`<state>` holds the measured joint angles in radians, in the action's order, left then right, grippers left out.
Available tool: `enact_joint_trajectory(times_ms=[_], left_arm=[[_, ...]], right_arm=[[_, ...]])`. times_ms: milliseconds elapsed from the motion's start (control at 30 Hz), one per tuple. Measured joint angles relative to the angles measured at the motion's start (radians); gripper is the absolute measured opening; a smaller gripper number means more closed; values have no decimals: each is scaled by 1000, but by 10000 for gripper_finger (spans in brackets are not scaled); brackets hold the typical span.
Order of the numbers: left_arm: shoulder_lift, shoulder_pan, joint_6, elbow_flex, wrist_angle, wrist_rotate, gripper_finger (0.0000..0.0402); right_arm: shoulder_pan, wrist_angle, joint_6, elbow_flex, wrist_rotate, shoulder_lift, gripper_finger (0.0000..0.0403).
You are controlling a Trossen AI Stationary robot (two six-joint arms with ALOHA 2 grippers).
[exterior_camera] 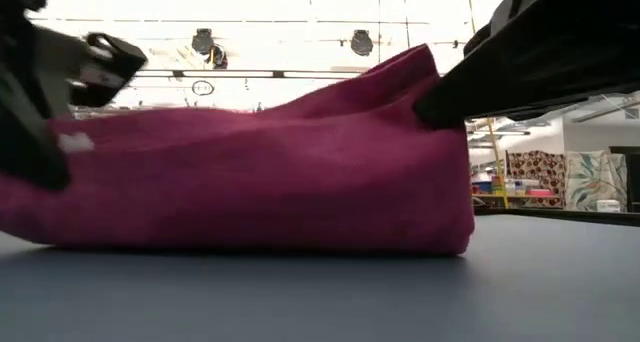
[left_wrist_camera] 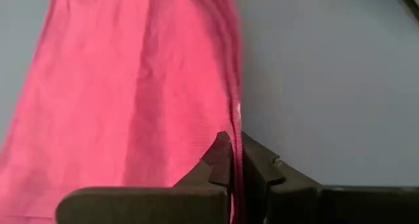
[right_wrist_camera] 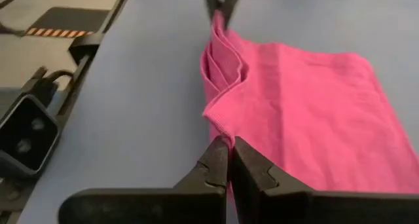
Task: Roll towel
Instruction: Roll the light red towel
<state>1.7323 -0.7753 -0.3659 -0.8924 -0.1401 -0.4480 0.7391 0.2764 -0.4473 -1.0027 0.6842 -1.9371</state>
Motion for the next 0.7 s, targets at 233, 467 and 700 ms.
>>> enact_joint_trajectory(times_ms=[233,467,700], left_arm=[[3,57,-19,2,16,65,15],[2,99,-23,2,27,111,15],[2,114,-67,1,27,132,15]], right_arm=[[0,-6,4,0,-10,-29,0],[0,6,-13,0,-6,-38,14],[2,6,-10,0,-27,-62,80]])
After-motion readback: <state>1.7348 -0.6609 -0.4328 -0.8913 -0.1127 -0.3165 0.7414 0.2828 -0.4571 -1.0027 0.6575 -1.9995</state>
